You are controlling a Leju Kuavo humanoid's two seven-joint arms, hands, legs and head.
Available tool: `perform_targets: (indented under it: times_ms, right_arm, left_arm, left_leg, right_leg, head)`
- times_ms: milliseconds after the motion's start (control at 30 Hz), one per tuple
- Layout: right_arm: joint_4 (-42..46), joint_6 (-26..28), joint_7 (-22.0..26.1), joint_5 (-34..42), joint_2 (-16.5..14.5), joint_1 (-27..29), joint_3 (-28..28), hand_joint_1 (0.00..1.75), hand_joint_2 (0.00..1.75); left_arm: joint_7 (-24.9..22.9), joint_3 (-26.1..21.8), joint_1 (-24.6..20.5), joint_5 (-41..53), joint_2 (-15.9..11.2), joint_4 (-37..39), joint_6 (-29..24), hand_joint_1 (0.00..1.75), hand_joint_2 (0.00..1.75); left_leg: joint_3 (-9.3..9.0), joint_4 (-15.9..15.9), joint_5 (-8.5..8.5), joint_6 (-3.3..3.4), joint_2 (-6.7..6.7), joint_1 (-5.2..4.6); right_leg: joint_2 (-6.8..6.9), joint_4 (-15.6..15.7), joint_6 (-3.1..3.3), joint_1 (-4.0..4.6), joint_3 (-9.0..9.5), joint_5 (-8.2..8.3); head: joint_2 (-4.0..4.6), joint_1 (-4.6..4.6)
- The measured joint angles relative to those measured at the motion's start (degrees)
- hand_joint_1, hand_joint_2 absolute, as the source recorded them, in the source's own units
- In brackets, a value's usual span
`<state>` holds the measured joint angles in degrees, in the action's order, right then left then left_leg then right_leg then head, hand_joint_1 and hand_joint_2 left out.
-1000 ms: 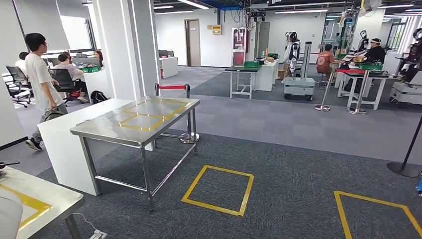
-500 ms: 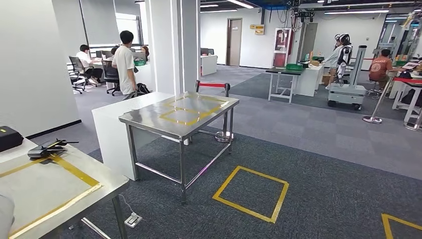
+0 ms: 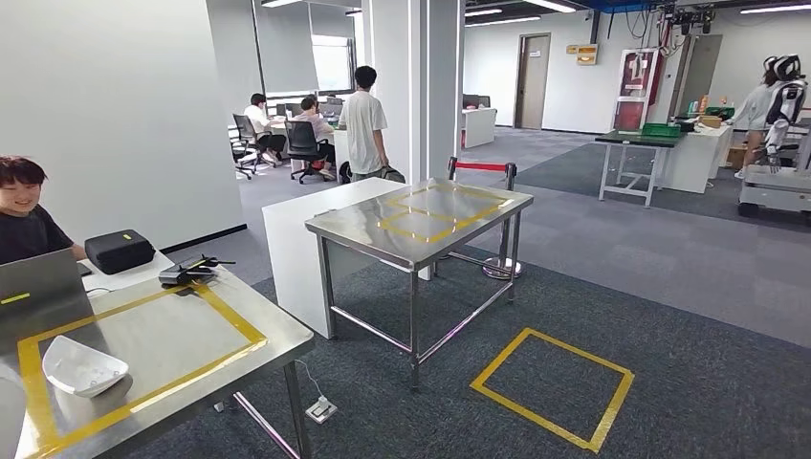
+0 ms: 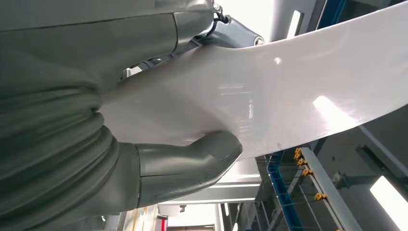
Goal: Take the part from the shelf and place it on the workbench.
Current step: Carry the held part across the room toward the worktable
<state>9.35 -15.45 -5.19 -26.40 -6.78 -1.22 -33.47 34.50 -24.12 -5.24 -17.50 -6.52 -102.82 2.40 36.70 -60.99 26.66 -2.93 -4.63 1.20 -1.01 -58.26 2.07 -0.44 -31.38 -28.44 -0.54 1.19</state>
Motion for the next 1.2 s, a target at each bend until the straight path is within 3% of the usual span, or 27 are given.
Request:
perform_targets:
  times_ms: [33, 67, 133, 167, 200, 267, 333, 367, 433, 500, 567, 633, 667, 700, 733, 800, 867, 933, 967, 1033, 1067, 1100, 1133, 1167, 1200]
  right_arm:
    - [0.0, 0.1, 0.0, 0.0, 0.0, 0.0, 0.0, 0.00, 0.00]
    - [0.0, 0.1, -0.1, 0.0, 0.0, 0.1, -0.1, 0.00, 0.00]
    - [0.0, 0.2, -0.3, 0.0, 0.1, 0.1, -0.2, 0.00, 0.00]
    - [0.0, 0.2, -0.3, 0.0, 0.1, 0.2, -0.2, 0.00, 0.00]
    - [0.0, 0.2, -0.3, 0.0, 0.1, 0.1, -0.2, 0.00, 0.00]
    - [0.0, 0.3, -0.3, 0.0, 0.1, 0.1, -0.2, 0.00, 0.00]
    - [0.0, 0.6, -0.6, 0.2, 0.1, 0.0, -0.3, 0.00, 0.00]
    - [0.0, 0.8, -0.9, 0.4, 0.1, 0.0, -0.4, 0.00, 0.00]
    - [0.0, 1.1, -1.8, 0.5, 0.1, -0.2, -0.4, 0.00, 0.00]
    - [0.0, 1.2, -2.3, 0.6, 0.2, -0.4, -0.5, 0.00, 0.00]
    - [0.0, 1.2, -2.4, 0.6, 0.2, -0.4, -0.5, 0.00, 0.00]
    - [0.0, 1.2, -2.4, 0.6, 0.2, -0.2, -0.5, 0.00, 0.00]
    - [0.0, 1.2, -2.4, 0.6, 0.2, -0.1, -0.5, 0.00, 0.00]
    - [0.0, 1.2, -2.4, 0.6, 0.2, 0.0, -0.5, 0.00, 0.00]
    - [0.0, 1.2, -2.4, 0.6, 0.2, 0.0, -0.6, 0.00, 0.00]
    - [0.0, 1.2, -2.4, 0.5, 0.2, 0.0, -0.7, 0.00, 0.00]
    - [0.0, 1.2, -2.4, 0.5, 0.2, -0.1, -0.9, 0.00, 0.00]
    - [0.0, 1.2, -2.4, 0.6, 0.2, -0.1, -1.0, 0.00, 0.00]
    - [0.0, 1.2, -2.4, 0.6, 0.2, -0.1, -1.0, 0.00, 0.00]
    - [0.0, 1.2, -2.4, 0.6, 0.2, -0.1, -1.2, 0.00, 0.00]
    - [0.0, 1.2, -2.4, 0.6, 0.2, -0.1, -1.3, 0.00, 0.00]
    - [0.0, 1.2, -2.4, 0.6, 0.2, 0.0, -1.4, 0.00, 0.00]
    - [0.0, 1.2, -2.4, 0.6, 0.2, 0.1, -1.4, 0.00, 0.00]
    - [0.0, 1.2, -2.4, 0.5, 0.2, 0.1, -1.4, 0.00, 0.00]
    - [0.0, 1.2, -2.4, 0.5, 0.2, 0.1, -1.5, 0.00, 0.00]
  left_arm:
    - [0.0, 0.0, 0.0, 0.0, 0.0, 0.1, 0.0, 1.75, 1.75]
    - [-0.1, 0.0, 0.0, 0.0, 0.0, 0.1, 0.0, 1.75, 1.75]
    - [-0.2, 0.1, 0.1, -0.1, 0.0, 0.4, 0.0, 1.75, 1.75]
    - [-0.3, 0.1, 0.1, -0.1, 0.0, 0.6, 0.0, 1.75, 1.75]
    - [-0.3, 0.1, 0.1, -0.1, -0.1, 0.7, 0.0, 1.75, 1.75]
    - [-0.3, 0.1, 0.0, -0.2, -0.1, 0.8, 0.0, 1.75, 1.75]
    - [-0.3, 0.1, 0.0, -0.2, -0.2, 0.7, 0.1, 1.75, 1.75]
    - [-0.4, 0.1, 0.0, -0.2, -0.2, 0.7, 0.1, 1.75, 1.75]
    - [-0.6, 0.2, 0.1, -0.2, -0.3, 0.6, 0.1, 1.75, 1.75]
    - [-0.9, 0.4, -0.1, -0.1, -0.3, 0.6, 0.2, 1.75, 1.75]
    - [-0.9, 1.0, -0.3, -0.1, -0.2, 0.6, 0.2, 1.75, 1.75]
    - [-1.0, 1.4, -0.3, -0.1, -0.1, 0.7, 0.2, 1.75, 1.75]
    - [-1.0, 1.5, -0.3, -0.1, -0.1, 0.7, 0.2, 1.75, 1.75]
    - [-1.0, 1.5, -0.3, -0.1, -0.1, 0.7, 0.2, 1.75, 1.75]
    - [-1.0, 1.5, -0.3, -0.1, -0.1, 0.7, 0.2, 1.75, 1.75]
    - [-1.0, 1.6, -0.4, -0.1, -0.1, 0.7, 0.2, 1.75, 1.75]
    - [-1.0, 1.7, -0.4, -0.1, -0.1, 0.7, 0.2, 1.75, 1.75]
    - [-1.0, 1.7, -0.4, -0.1, -0.1, 0.7, 0.2, 1.75, 1.75]
    - [-1.0, 1.7, -0.4, -0.1, -0.2, 0.7, 0.2, 1.75, 1.75]
    - [-1.0, 1.8, -0.6, -0.1, -0.3, 0.7, 0.2, 1.75, 1.75]
    - [-1.0, 1.8, -0.7, -0.1, -0.3, 0.7, 0.2, 1.75, 1.75]
    - [-1.0, 1.8, -0.7, -0.1, -0.4, 0.8, 0.2, 1.75, 1.75]
    - [-1.0, 1.8, -0.7, -0.1, -0.3, 0.9, 0.2, 1.75, 1.75]
    - [-1.0, 1.8, -0.7, -0.1, -0.3, 1.0, 0.2, 1.75, 1.75]
    - [-1.0, 1.8, -0.7, -0.1, -0.3, 1.0, 0.2, 1.75, 1.75]
  left_leg:
    - [1.17, -2.8, 1.72, -0.10, 2.15, -0.07]
    - [2.68, -6.4, 3.68, -0.26, 3.43, -0.11]
    - [4.82, -12.0, 5.99, -0.57, 4.09, -0.05]
    - [4.57, -12.2, 5.67, -0.66, 4.23, -0.05]
    - [3.31, -10.5, 4.50, -0.71, 4.57, -0.05]
    - [-1.03, -3.2, 1.69, -0.55, 7.11, -0.26]
    - [-3.55, 1.4, 0.65, 0.35, 9.03, -0.56]
    - [-3.61, 1.8, 0.81, 0.88, 8.94, -0.71]
    - [-3.35, 1.8, 0.51, 1.74, 7.36, -0.56]
    - [-3.19, 2.0, 0.21, 2.37, 6.08, -0.28]
    - [-2.91, 2.0, -0.02, 2.82, 4.87, -0.10]
    - [-2.58, 2.0, -0.20, 2.99, 3.37, -0.09]
    - [-2.48, 1.9, -0.28, 2.96, 2.55, -0.08]
    - [-2.44, 1.9, -0.37, 2.87, 1.73, -0.05]
    - [-2.43, 1.9, -0.45, 2.73, 0.90, 0.01]
    - [-2.28, 1.8, -0.63, 2.21, -0.60, 0.07]
    - [-1.94, 1.9, -0.94, 1.40, -1.92, 0.08]
    - [-1.61, 2.2, -1.40, 0.56, -2.99, 0.20]
    - [-1.33, 2.0, -1.32, 0.29, -2.39, 0.19]
    - [0.45, -1.4, 0.75, -0.06, 0.77, 0.00]
    - [1.98, -4.8, 2.69, -0.19, 2.62, -0.10]
    - [3.70, -8.8, 4.65, -0.34, 3.63, -0.10]
    - [5.03, -12.2, 6.00, -0.44, 4.08, -0.09]
    - [5.45, -13.7, 6.31, -0.44, 4.25, -0.08]
    - [4.62, -12.7, 5.50, -0.34, 4.41, -0.11]
  right_leg:
    - [0.83, 0.2, 0.27, 0.02, 0.00, 0.10]
    - [1.59, 0.2, 0.44, 0.08, -0.05, 0.10]
    - [3.27, 0.2, 0.53, 0.18, -0.15, 0.06]
    - [4.13, 0.1, 0.53, 0.19, -0.17, 0.02]
    - [4.96, 0.1, 0.47, 0.19, -0.16, -0.04]
    - [6.43, -0.3, 0.14, 0.34, -0.08, -0.36]
    - [7.65, -0.8, -0.41, 0.74, -0.05, -0.76]
    - [8.26, -0.8, -0.64, 0.95, -0.01, -0.88]
    - [8.92, -0.9, -1.18, 0.96, 0.18, -1.11]
    - [6.10, -2.9, -1.93, 0.64, -0.43, -2.60]
    - [2.31, -9.3, -2.41, 0.37, -3.41, -6.17]
    - [1.34, -16.3, -2.47, 0.34, -6.97, -8.84]
    - [1.26, -17.3, -2.40, 0.32, -7.59, -8.60]
    - [1.10, -16.0, -2.28, 0.29, -7.04, -7.21]
    - [0.59, -12.6, -2.12, 0.21, -5.43, -5.07]
    - [-2.22, -4.7, -1.91, -0.04, -1.80, -1.72]
    - [-3.75, -1.3, -1.83, -0.04, -0.39, -0.88]
    - [-2.31, -1.1, -1.29, 0.07, -0.36, -0.58]
    - [-1.56, -0.8, -0.84, 0.05, -0.30, -0.38]
    - [0.10, -0.4, 0.02, -0.06, -0.25, -0.02]
    - [0.90, -0.3, 0.23, 0.06, -0.29, -0.01]
    - [1.74, -0.4, 0.36, 0.19, -0.35, -0.03]
    - [2.62, -0.4, 0.43, 0.33, -0.40, -0.07]
    - [3.48, -0.4, 0.48, 0.46, -0.42, -0.10]
    - [4.32, -0.5, 0.51, 0.58, -0.42, -0.15]
  head:
    - [0.00, -0.07]
    - [0.00, -0.15]
    - [-0.01, -0.16]
    - [0.00, -0.17]
    - [0.00, -0.18]
    - [0.00, -0.21]
    - [-0.01, -0.20]
    - [-0.01, -0.18]
    - [-0.01, -0.11]
    - [-0.01, -0.05]
    - [-0.01, 0.03]
    - [0.00, 0.08]
    - [0.00, 0.09]
    - [0.01, 0.10]
    - [0.00, 0.11]
    - [0.00, 0.13]
    - [0.01, 0.11]
    - [0.01, 0.09]
    - [0.00, 0.04]
    - [-0.01, -0.09]
    - [0.00, -0.17]
    - [0.00, -0.20]
    - [0.00, -0.20]
    - [0.00, -0.21]
    - [0.00, -0.21]
